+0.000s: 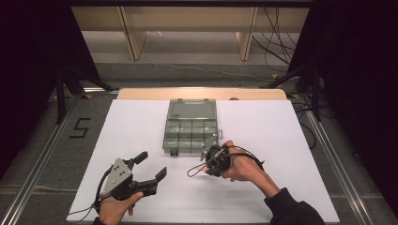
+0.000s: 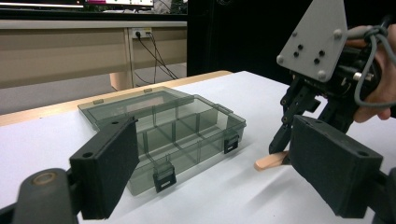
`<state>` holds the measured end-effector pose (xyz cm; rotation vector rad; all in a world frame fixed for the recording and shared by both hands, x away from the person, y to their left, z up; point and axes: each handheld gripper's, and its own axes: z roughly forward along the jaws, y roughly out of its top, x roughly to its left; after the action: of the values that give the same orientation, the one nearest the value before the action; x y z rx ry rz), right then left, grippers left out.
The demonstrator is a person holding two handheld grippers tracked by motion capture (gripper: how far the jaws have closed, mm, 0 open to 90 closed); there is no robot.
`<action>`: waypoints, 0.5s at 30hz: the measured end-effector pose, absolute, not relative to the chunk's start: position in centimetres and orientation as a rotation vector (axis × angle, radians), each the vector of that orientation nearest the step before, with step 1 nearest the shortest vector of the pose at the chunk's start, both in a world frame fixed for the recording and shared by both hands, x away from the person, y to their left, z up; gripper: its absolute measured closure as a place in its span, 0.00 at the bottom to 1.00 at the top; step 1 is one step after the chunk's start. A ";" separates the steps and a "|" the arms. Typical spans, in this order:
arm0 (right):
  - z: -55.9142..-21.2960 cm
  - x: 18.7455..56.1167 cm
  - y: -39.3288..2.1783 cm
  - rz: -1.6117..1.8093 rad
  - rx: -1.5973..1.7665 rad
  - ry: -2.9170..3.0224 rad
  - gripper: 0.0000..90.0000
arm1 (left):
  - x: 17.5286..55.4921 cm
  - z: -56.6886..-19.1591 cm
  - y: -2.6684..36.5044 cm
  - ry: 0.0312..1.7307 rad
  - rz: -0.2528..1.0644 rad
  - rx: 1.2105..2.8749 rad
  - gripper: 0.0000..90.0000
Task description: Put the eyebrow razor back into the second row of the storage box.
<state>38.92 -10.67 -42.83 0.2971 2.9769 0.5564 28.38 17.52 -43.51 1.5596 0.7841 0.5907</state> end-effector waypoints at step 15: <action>-40.5 40.1 -9.9 0.559 0.272 2.922 0.83 | 28.4 -43.5 17.5 0.782 0.591 1.559 0.18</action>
<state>40.13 -9.86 -40.46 0.2718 2.9220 0.5589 28.38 17.53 -43.51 1.5591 0.7822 0.5910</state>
